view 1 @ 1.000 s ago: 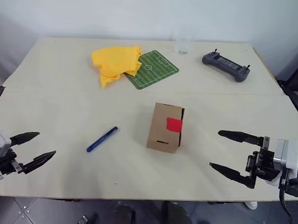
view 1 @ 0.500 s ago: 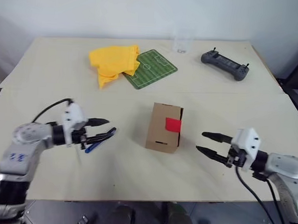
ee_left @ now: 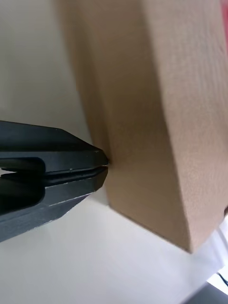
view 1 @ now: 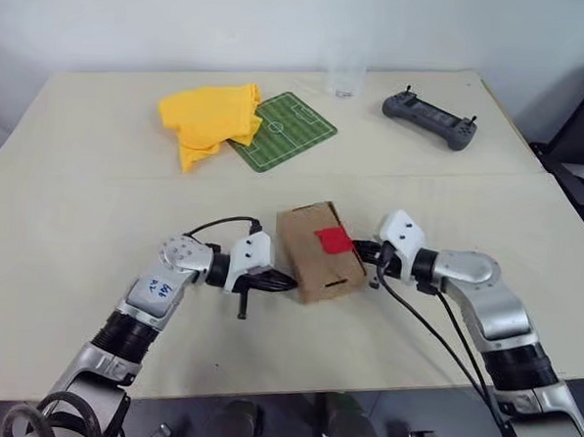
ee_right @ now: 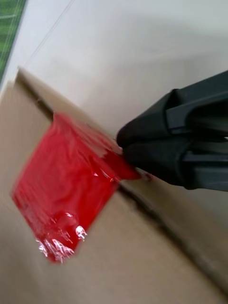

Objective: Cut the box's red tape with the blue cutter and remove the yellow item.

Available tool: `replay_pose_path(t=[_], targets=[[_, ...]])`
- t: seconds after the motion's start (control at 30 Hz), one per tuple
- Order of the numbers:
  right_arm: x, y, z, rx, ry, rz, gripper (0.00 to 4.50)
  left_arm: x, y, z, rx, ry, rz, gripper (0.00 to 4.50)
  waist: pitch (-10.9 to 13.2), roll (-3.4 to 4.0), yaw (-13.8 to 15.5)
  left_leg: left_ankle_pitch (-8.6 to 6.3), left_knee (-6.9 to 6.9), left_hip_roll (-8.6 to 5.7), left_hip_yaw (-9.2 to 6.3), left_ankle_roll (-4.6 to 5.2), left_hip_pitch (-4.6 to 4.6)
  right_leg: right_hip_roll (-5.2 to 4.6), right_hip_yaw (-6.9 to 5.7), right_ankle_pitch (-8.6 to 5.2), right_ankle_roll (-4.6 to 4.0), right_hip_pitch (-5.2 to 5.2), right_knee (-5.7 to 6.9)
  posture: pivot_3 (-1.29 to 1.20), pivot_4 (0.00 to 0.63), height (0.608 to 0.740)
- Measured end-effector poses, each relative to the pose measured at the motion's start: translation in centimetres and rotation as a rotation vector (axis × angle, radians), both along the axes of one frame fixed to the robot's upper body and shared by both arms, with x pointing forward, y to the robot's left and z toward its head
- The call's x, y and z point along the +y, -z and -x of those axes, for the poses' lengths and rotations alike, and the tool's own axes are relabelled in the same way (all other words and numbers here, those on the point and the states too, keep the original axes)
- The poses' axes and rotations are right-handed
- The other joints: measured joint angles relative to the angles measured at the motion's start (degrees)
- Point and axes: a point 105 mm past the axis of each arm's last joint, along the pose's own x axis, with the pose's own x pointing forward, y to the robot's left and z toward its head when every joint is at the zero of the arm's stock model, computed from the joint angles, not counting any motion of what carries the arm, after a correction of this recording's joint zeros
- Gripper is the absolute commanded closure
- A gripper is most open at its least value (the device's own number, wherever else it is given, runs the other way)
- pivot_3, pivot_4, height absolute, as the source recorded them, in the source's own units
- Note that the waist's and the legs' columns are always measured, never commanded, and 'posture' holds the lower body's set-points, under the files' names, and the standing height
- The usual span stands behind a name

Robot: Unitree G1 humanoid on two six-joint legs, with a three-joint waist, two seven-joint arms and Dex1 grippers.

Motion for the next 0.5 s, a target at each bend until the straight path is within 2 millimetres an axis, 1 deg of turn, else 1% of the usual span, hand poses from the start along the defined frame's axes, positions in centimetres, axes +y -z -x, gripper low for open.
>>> replay_pose_path(t=[0.1,0.17,0.23,0.3,0.4,0.5], targets=[[0.4,0.0,-0.7,0.008,-0.078,0.015,4.50,-1.0,0.4,1.1,0.044,-0.008,0.049,4.45,0.00,0.00,-0.05,-0.07,0.15,-0.01,0.00,0.03,-0.03,0.00,0.02,0.00,0.00,0.00,0.07,0.00,0.150,0.740],[0.6,0.4,-0.7,0.028,-0.134,0.026,4.50,-1.6,0.9,2.1,0.078,-0.005,0.066,4.45,0.00,0.00,0.01,-0.10,0.21,0.02,-0.02,0.01,-0.04,-0.01,0.01,0.00,0.00,0.00,0.11,0.00,0.150,0.740],[0.6,1.2,-0.9,0.048,-0.157,0.041,4.50,-1.8,0.9,2.3,0.078,-0.016,0.066,4.45,0.00,0.00,-0.01,-0.11,0.32,0.04,-0.02,-0.02,-0.07,-0.01,0.01,0.00,0.00,0.00,0.17,0.00,0.150,0.740],[0.4,1.6,-1.2,0.047,-0.168,0.050,4.50,-1.7,0.8,2.2,0.071,-0.043,0.070,4.45,0.00,0.01,-0.05,-0.11,0.43,0.03,0.00,-0.02,-0.07,-0.01,0.03,0.00,0.00,0.00,0.25,0.00,0.150,0.740],[0.2,1.4,-1.6,0.032,-0.173,0.054,4.50,-1.1,0.7,1.8,0.049,-0.111,0.075,4.45,0.00,0.01,-0.06,-0.11,0.48,0.02,0.00,-0.04,-0.05,-0.01,0.05,0.00,0.00,0.00,0.27,0.00,0.150,0.740],[-0.4,0.3,-1.6,0.015,-0.164,0.022,4.50,1.0,0.2,0.6,0.024,-0.217,0.073,4.45,0.02,0.03,-0.04,-0.11,0.49,0.08,-0.01,-0.10,-0.06,-0.01,0.05,-0.01,-0.02,-0.05,0.31,0.00,0.150,0.740]])
